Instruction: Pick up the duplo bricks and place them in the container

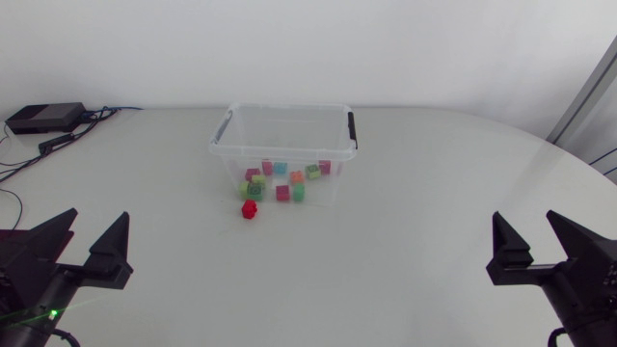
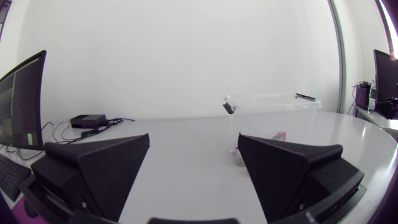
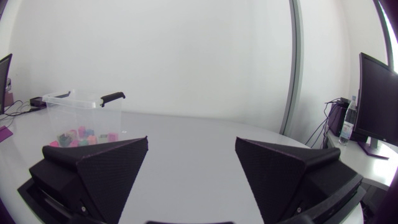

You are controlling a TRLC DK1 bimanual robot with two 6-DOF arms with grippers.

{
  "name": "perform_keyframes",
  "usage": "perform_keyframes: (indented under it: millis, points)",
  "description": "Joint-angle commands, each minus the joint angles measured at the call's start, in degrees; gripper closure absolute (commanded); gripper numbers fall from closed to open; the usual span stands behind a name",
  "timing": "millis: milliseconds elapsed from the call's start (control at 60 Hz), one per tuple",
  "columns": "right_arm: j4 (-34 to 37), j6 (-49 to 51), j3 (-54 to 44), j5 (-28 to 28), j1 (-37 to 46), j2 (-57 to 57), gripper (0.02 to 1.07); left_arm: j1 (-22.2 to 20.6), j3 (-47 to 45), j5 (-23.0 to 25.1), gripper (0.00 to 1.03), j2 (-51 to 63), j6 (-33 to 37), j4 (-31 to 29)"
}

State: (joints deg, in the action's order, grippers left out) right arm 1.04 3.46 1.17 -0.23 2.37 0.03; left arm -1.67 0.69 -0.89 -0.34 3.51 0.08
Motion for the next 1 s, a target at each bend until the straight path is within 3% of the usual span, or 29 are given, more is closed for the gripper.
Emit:
perform_keyframes:
  millis: [0, 333, 417, 567, 767, 850, 983]
  points:
    - [-0.6, 0.8, -1.2, -0.2, 0.4, -0.3, 0.06, 0.4, -0.5, 0.1, 0.04, -0.4, -0.3, -0.8]
    - [-0.6, 0.8, -1.2, -0.2, 0.4, -0.4, 0.06, 0.4, -0.6, 0.1, 0.04, -0.5, -0.4, -0.6]
    - [-0.6, 0.8, -1.2, -0.2, 0.4, -0.4, 0.06, 0.3, -0.6, 0.1, 0.04, -0.5, -0.8, 2.9]
    - [-0.6, 0.8, -1.2, -0.2, 0.4, -0.3, 0.06, 0.4, 6.2, 0.1, 0.08, 1.0, -1.2, 2.4]
    - [-0.6, 0.8, -1.2, -0.2, 0.4, -0.3, 0.06, -0.3, 24.1, 0.1, 0.07, 22.4, -2.0, -2.7]
    - [-0.6, 0.8, -1.2, -0.2, 0.4, -0.4, 0.06, -0.5, 27.6, 0.1, 0.07, 27.2, -1.0, -2.9]
    - [-0.6, 0.8, -1.2, -0.2, 0.3, -0.3, 0.06, -4.0, 33.5, 0.2, 0.07, 45.1, 0.7, -3.5]
